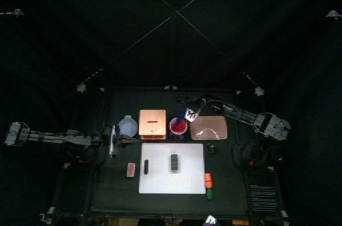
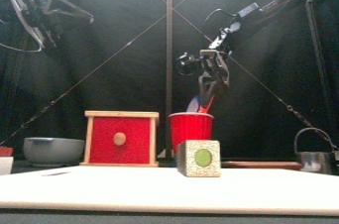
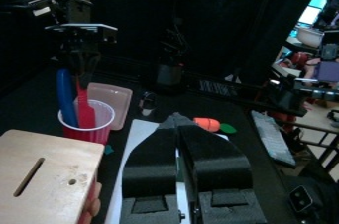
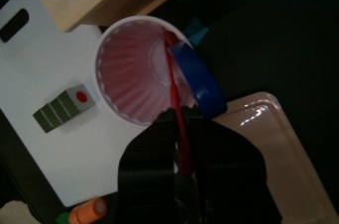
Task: Cut the sushi into 4 pieces with the knife
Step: Grasp knife edge with left hand
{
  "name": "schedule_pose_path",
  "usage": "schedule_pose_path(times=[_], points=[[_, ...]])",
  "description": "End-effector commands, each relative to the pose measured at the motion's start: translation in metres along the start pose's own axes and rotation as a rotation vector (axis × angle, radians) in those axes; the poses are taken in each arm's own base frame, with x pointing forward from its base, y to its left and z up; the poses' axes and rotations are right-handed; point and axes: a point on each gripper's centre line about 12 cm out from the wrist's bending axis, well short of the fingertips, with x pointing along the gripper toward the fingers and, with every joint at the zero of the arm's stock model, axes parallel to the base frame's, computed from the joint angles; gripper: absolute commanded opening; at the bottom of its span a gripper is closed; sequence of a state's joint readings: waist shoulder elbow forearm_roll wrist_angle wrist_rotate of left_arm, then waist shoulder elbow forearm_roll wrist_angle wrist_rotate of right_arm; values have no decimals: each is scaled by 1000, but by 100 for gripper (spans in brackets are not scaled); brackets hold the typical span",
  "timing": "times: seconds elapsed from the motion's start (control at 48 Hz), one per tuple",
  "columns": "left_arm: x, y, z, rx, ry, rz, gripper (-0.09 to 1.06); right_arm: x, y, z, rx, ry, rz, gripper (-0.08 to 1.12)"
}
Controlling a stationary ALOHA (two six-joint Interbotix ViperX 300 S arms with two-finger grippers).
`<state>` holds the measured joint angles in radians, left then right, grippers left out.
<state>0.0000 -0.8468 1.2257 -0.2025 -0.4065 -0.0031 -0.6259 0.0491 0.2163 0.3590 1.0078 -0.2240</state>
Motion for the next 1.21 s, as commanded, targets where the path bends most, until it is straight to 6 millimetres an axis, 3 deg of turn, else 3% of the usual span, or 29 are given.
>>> schedule_pose_path(times=[0.021, 0.333, 0.458, 0.583, 0.75, 1.0, 1.208], points=[[2, 0, 5, 5, -19, 0, 31, -29, 8, 11, -24, -46, 7, 8], [2, 0, 6, 4, -24, 4, 32, -115, 39, 14, -90, -194, 18, 8], [2, 2, 7, 3, -34, 10, 35, -150, 58, 2, -140, -286, 23, 8], [2, 3, 10, 1, -57, 15, 43, -169, 82, -14, -197, -405, 40, 8], [2, 6, 11, -29, -65, 37, 47, -165, 101, -35, -231, -596, 62, 8], [6, 7, 11, -34, -69, 46, 51, -129, 112, -78, -285, -863, 77, 8], [20, 8, 3, -15, -21, 53, 67, -104, 124, -104, -379, -954, 92, 8]])
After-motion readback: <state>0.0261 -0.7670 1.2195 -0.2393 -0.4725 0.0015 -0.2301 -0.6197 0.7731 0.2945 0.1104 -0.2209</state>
